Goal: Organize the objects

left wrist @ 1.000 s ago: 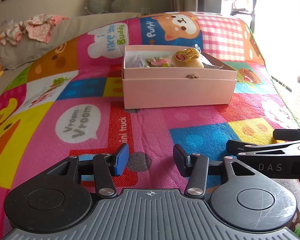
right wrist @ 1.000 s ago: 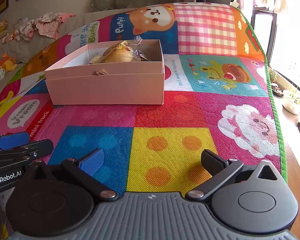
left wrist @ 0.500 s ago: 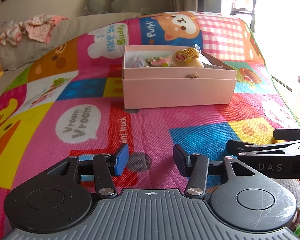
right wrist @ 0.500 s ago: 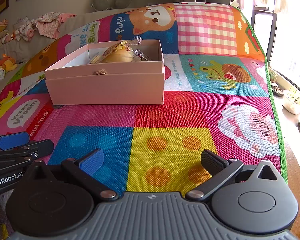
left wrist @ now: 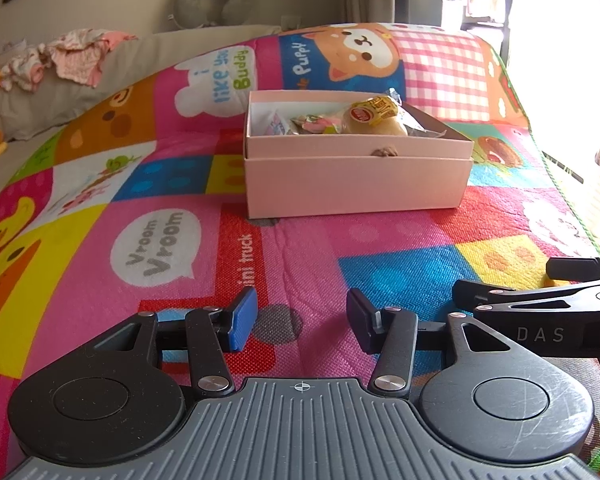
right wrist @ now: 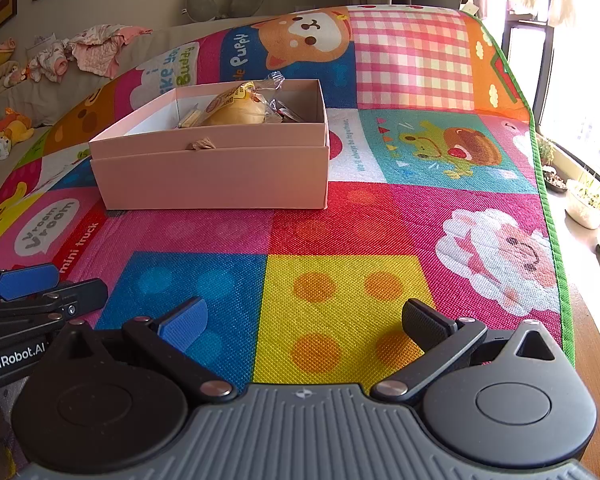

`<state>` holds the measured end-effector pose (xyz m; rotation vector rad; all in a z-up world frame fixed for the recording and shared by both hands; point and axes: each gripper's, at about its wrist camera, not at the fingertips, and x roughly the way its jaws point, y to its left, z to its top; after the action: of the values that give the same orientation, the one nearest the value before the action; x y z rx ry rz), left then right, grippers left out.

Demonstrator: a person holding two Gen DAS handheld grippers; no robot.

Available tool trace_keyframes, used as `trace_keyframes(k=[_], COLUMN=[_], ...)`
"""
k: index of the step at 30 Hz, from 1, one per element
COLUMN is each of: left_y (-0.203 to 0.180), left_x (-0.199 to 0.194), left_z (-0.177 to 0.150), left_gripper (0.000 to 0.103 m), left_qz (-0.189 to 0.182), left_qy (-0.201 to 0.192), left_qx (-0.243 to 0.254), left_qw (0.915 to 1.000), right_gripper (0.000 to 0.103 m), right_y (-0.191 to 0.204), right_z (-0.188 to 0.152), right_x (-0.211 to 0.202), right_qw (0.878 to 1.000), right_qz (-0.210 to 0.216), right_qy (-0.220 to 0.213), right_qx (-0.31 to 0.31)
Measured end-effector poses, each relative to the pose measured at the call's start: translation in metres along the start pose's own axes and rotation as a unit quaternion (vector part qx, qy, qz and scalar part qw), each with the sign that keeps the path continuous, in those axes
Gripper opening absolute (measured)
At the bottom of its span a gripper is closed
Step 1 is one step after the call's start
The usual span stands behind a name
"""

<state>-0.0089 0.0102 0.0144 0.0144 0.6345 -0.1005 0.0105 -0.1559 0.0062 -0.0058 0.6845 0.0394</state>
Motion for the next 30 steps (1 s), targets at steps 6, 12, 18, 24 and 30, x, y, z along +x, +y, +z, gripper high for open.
trace_keyframes(k=[6,12,18,24,30], left_y=[0.0,-0.0001,0.0001,-0.0011,-0.0012], left_x=[-0.0002,-0.0002,-0.0001,0.0001,-0.0001], left_z=[-0.0002,-0.0001,-0.0001,0.0,0.0002], left_gripper=[0.054,0.054,0.054,0.054,0.054], left_qz=[0.001,0.002,0.001,0.005,0.0], left_qy=[0.0,0.0,0.0,0.0,0.0], left_qx=[0.002,0.002,0.002,0.007,0.003], left_qw=[1.0,1.0,1.0,1.0,1.0], right_gripper=[0.103,0.103,0.103,0.103,0.103], right_y=[0.0001,0.0002,0.0002,0.0002,0.0002], right_z=[-0.0002,-0.0003,-0.0004,-0.0005,-0.0005], right_x=[0.0001,0.0001,0.0001,0.0001,0.0001], right_qw=[1.0,1.0,1.0,1.0,1.0], right_qz=[-0.001,-0.001,-0.001,-0.001,-0.001], right_qy=[0.0,0.0,0.0,0.0,0.0], right_qx=[0.0,-0.001,-0.001,-0.001,0.0])
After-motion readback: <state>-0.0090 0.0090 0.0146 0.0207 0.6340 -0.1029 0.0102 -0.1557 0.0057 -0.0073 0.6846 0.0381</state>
